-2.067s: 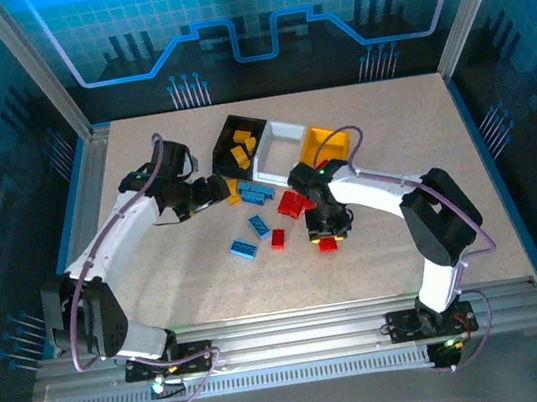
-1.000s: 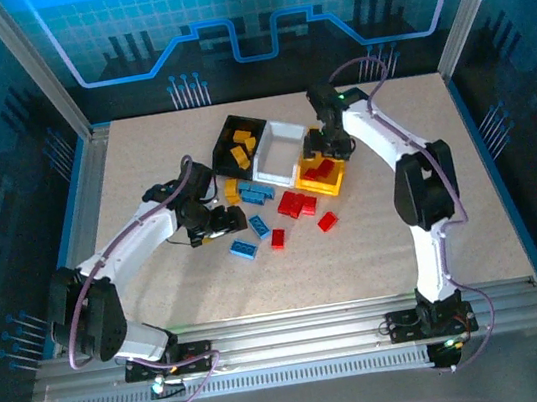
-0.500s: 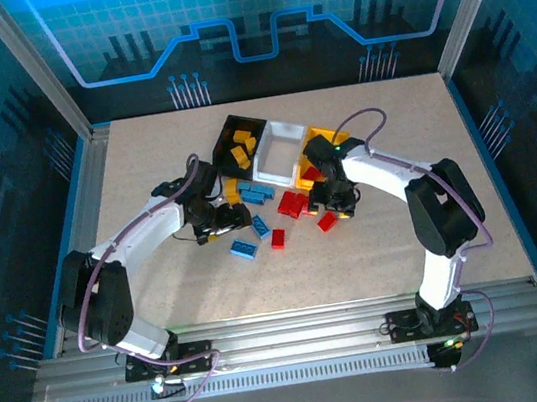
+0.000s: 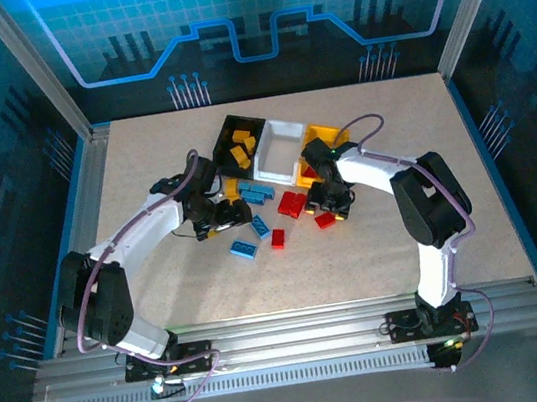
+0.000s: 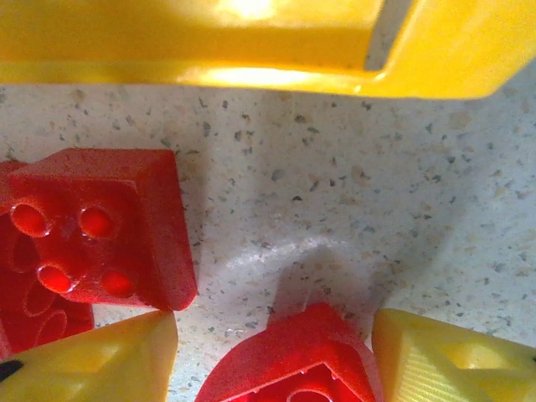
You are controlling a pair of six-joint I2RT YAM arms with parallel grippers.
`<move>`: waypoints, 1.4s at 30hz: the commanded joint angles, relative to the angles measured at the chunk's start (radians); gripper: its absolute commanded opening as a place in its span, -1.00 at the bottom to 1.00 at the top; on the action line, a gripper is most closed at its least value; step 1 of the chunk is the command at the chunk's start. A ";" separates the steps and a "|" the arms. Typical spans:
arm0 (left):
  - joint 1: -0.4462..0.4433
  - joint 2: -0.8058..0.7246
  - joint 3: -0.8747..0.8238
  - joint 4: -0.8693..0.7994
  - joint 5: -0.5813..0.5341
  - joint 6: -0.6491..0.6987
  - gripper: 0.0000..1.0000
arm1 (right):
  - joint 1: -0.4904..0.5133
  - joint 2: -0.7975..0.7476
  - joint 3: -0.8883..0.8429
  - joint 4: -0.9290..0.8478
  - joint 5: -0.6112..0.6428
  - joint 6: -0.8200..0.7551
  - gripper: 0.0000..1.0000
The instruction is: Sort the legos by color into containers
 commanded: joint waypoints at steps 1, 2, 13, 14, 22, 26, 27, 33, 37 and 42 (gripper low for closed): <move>-0.002 0.022 0.023 -0.017 0.003 0.015 0.74 | -0.011 0.024 -0.010 -0.001 0.003 0.012 0.25; -0.002 0.024 0.021 -0.012 0.004 0.012 0.74 | -0.012 0.023 -0.016 -0.002 0.001 0.010 0.23; -0.003 0.033 -0.022 0.055 0.022 -0.032 0.75 | 0.007 -0.059 -0.092 -0.048 0.016 -0.034 0.26; -0.003 0.032 -0.027 0.059 0.022 -0.037 0.75 | 0.011 -0.069 -0.103 -0.047 0.016 -0.039 0.27; -0.003 0.041 -0.040 0.087 0.035 -0.061 0.75 | 0.025 -0.079 -0.132 -0.032 0.009 -0.050 0.21; -0.003 0.044 -0.030 0.073 0.035 -0.059 0.75 | 0.024 -0.070 -0.119 -0.035 0.023 -0.069 0.10; -0.002 0.043 -0.027 0.071 0.034 -0.058 0.75 | 0.022 -0.068 -0.117 -0.033 0.024 -0.075 0.05; -0.005 0.030 -0.027 0.070 0.025 -0.068 0.76 | 0.022 -0.076 -0.120 -0.028 0.026 -0.091 -0.24; -0.005 0.022 -0.039 0.079 0.021 -0.076 0.76 | 0.024 -0.123 -0.143 -0.032 0.028 -0.090 -0.30; -0.004 0.021 -0.040 0.097 0.029 -0.085 0.77 | 0.024 -0.194 -0.156 -0.072 0.029 -0.115 -0.30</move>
